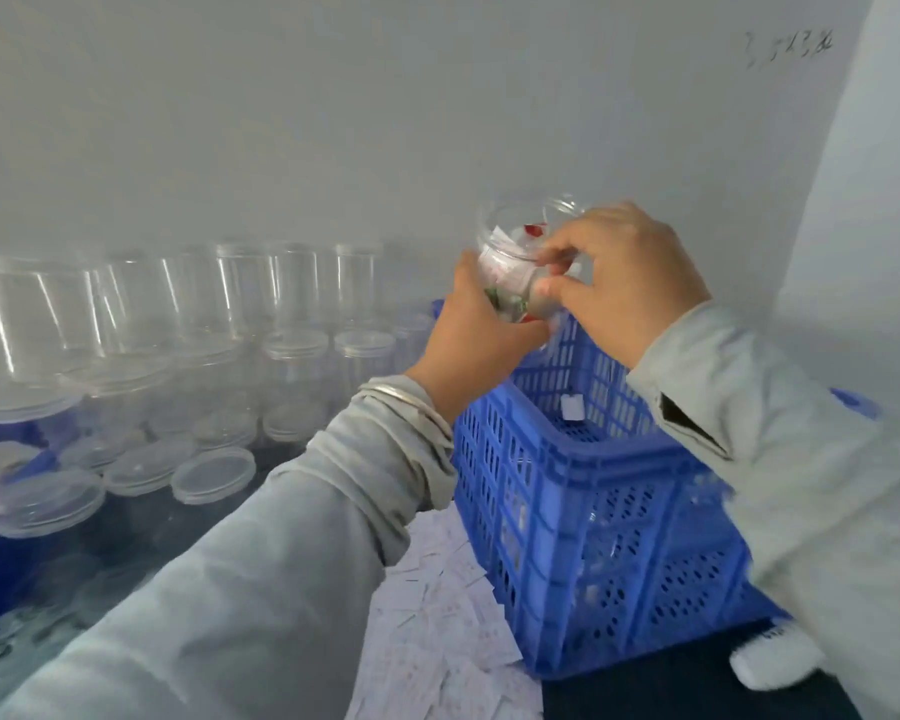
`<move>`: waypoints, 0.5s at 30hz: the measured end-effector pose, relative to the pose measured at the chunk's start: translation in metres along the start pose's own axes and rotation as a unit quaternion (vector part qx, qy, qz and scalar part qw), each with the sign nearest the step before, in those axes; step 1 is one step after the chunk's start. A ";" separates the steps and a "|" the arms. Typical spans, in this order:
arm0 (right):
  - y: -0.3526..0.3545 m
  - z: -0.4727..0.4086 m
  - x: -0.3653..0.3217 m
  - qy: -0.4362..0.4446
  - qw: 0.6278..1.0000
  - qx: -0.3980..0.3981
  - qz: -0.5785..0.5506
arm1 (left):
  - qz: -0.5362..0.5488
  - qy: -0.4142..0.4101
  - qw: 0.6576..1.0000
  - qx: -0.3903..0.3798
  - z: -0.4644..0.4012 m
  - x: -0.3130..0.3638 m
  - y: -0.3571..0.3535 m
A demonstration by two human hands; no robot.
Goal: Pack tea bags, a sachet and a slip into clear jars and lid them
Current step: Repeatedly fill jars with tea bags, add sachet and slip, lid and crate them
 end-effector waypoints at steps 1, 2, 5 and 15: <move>-0.012 0.000 0.011 -0.004 0.999 -0.030 0.010 | -0.005 0.027 1.000 0.003 -0.003 -0.014 -0.010; -0.027 0.000 0.023 -0.009 0.998 -0.064 0.021 | -0.013 0.055 0.998 0.006 -0.005 -0.027 -0.019; -0.069 0.003 0.063 -0.045 0.985 -0.151 0.064 | -0.079 0.123 0.989 0.017 -0.011 -0.066 -0.044; -0.213 0.035 0.129 -0.045 0.867 -0.441 0.228 | -0.012 0.207 0.977 0.043 -0.019 -0.133 -0.069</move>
Point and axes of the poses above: each hand's wrist, its own z-axis away from the middle knuckle, its own y-axis out of the back of the hand, x = y × z, the point moved 7 cm from there along -z, towards the middle knuckle, and after that the axes turned 12 degrees about z, right-handed, at the moved point
